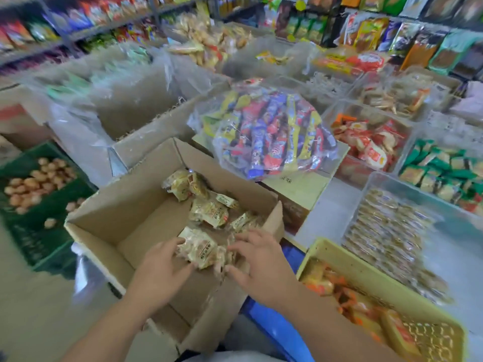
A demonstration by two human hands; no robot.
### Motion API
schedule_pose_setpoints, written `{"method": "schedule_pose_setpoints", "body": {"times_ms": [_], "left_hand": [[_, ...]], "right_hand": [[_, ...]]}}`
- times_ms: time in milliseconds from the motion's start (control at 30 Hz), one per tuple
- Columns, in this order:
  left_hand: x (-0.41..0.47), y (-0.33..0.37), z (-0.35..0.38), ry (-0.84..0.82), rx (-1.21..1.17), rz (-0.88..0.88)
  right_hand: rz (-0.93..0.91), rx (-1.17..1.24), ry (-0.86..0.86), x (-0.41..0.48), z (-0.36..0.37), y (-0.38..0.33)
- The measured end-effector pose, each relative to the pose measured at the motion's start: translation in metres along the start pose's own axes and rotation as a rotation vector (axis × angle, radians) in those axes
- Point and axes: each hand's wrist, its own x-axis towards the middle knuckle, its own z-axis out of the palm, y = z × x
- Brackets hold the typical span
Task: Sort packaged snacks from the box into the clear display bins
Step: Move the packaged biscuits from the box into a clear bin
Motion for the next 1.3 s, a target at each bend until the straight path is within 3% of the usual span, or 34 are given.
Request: {"method": "schedule_pose_setpoints", "body": {"times_ms": [167,333,500,767,1000,1300], "left_hand": [[0.071,-0.036,-0.018,-0.284,0.057,-0.075],[0.135,-0.041,-0.003,-0.444,0.116,-0.102],[0.157,-0.042,0.027,-0.551,-0.014,-0.214],[0.136,-0.025,0.059,-0.589,-0.075,-0.105],[0.115,0.006,0.071,-0.748,-0.007,-0.054],[0.114,0.005,0.084,-0.661,-0.077,-0.01]], "right_hand": [[0.151,-0.265,-0.12,0.033,0.032,-0.021],[0.185,-0.44,-0.169,0.033,0.035,-0.023],[0.233,-0.489,-0.247,0.037,0.029,-0.03],[0.265,-0.472,-0.21,0.034,0.032,-0.031],[0.274,-0.463,-0.197,0.037,0.031,-0.03],[0.282,-0.465,-0.224,0.038,0.028,-0.032]]}}
